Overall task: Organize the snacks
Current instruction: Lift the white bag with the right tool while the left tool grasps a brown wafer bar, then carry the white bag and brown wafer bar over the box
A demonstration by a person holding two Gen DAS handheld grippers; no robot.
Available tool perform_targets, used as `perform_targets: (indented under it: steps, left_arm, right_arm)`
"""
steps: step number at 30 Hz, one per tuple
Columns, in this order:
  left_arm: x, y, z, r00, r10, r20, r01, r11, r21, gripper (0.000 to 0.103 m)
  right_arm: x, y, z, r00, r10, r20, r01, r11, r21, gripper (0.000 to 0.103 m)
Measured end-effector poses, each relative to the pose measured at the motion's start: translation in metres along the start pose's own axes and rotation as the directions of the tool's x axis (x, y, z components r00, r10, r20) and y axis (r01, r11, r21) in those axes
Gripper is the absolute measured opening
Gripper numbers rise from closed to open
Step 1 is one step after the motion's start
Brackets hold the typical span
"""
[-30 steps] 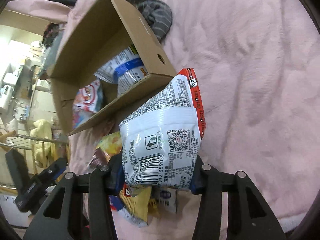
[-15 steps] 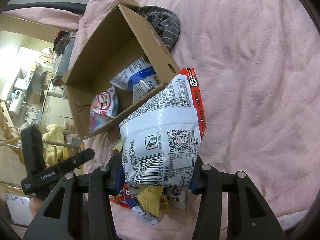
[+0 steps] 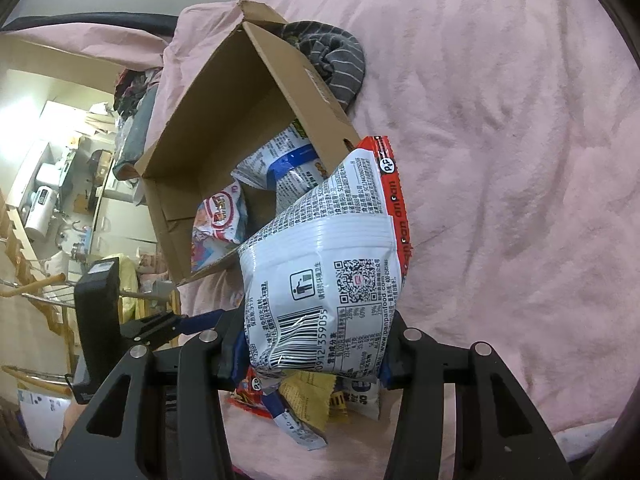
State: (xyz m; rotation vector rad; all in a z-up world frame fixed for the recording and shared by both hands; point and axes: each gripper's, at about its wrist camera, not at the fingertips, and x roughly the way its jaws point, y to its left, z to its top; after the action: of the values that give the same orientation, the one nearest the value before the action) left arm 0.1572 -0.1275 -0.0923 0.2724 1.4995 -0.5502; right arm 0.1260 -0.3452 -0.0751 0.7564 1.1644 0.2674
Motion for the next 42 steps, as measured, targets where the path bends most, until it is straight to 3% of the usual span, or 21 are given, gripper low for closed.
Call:
perform_targets:
  steps: [3, 5, 8, 13, 18, 25, 34, 42]
  left_arm:
    - [0.006, 0.006, 0.0, 0.999, -0.036, -0.004, 0.036, 0.999, -0.035, 0.02]
    - [0.002, 0.01, -0.007, 0.999, -0.034, 0.02, 0.035, 0.999, -0.037, 0.014]
    - [-0.006, 0.014, -0.016, 0.998, -0.035, 0.053, 0.038, 0.998, -0.053, 0.014]
    - [-0.03, 0.028, -0.036, 0.988, -0.026, 0.151, 0.05, 0.986, -0.158, 0.014]
    - [-0.053, 0.048, -0.054, 0.964, -0.007, 0.264, 0.092, 0.945, -0.313, 0.014]
    - [-0.093, 0.069, -0.052, 0.928, 0.08, 0.365, 0.078, 0.914, -0.397, 0.014]
    - [-0.119, 0.086, -0.026, 0.888, 0.135, 0.439, 0.066, 0.909, -0.412, 0.014]
    - [-0.13, 0.101, 0.026, 0.86, 0.159, 0.484, 0.058, 0.913, -0.404, 0.014]
  right_arm:
    - [0.001, 0.003, 0.0, 1.0, 0.001, -0.003, -0.001, 1.0, -0.008, 0.05]
    - [0.002, 0.005, 0.0, 1.0, 0.009, -0.011, -0.009, 1.0, -0.009, 0.05]
    - [0.001, 0.009, -0.001, 1.0, 0.021, -0.012, -0.022, 0.999, -0.025, 0.05]
    - [-0.002, 0.014, -0.004, 0.999, 0.033, -0.018, -0.034, 0.998, -0.049, 0.05]
    - [-0.002, 0.029, -0.007, 1.0, 0.025, -0.012, -0.026, 0.995, -0.101, 0.05]
    - [-0.002, 0.064, -0.005, 0.998, 0.044, 0.035, -0.036, 0.978, -0.205, 0.05]
    - [0.009, 0.098, 0.023, 0.998, 0.043, 0.036, -0.032, 0.966, -0.257, 0.05]
    - [0.032, 0.13, 0.071, 0.998, 0.012, 0.056, 0.005, 0.957, -0.292, 0.05]
